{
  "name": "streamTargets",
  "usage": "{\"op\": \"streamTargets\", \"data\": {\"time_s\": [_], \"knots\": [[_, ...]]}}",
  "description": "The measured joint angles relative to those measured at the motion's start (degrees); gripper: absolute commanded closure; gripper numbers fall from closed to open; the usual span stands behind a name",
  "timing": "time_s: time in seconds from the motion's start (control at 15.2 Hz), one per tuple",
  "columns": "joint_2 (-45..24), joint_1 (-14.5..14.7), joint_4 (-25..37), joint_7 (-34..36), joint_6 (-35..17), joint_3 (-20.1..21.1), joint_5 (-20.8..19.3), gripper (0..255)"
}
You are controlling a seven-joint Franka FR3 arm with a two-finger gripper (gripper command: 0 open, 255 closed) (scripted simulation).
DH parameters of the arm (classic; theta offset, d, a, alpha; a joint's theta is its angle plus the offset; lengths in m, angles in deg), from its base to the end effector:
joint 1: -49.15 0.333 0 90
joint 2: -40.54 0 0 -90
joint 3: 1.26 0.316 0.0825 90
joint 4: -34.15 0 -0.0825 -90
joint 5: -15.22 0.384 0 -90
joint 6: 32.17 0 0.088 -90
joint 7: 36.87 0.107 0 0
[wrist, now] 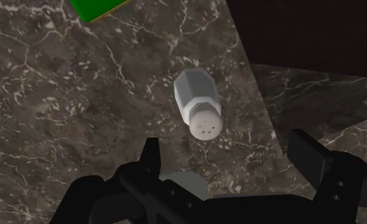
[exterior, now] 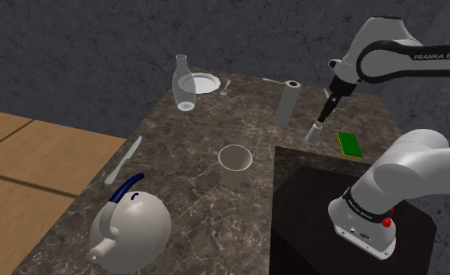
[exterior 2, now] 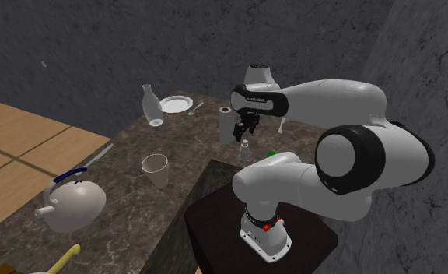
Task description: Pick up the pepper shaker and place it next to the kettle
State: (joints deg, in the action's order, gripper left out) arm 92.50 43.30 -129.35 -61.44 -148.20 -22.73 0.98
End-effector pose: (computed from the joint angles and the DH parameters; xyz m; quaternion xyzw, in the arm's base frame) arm 0.2600 -0.1330 0.4124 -0.9947 -0.0926 -0.0391 0.0200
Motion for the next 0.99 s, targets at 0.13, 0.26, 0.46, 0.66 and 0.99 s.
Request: {"op": "streamTargets", "data": {"time_s": [0.13,0.26,0.46,0.66,0.99], "knots": [[-1.12,-0.67,-1.6,-1.87,-2.63,-2.1,-1.2,0],[-2.17,-1.02,-2.8,-2.59,-4.86,-3.21,-1.95,0],[-4.08,-1.0,-4.23,-2.73,-8.17,-4.14,-2.58,0],[-6.53,-0.78,-5.49,-2.73,-11.86,-5.04,-3.13,0],[-6.7,-0.9,-5.95,-2.74,-12.5,-5.19,-3.31,0]]}}
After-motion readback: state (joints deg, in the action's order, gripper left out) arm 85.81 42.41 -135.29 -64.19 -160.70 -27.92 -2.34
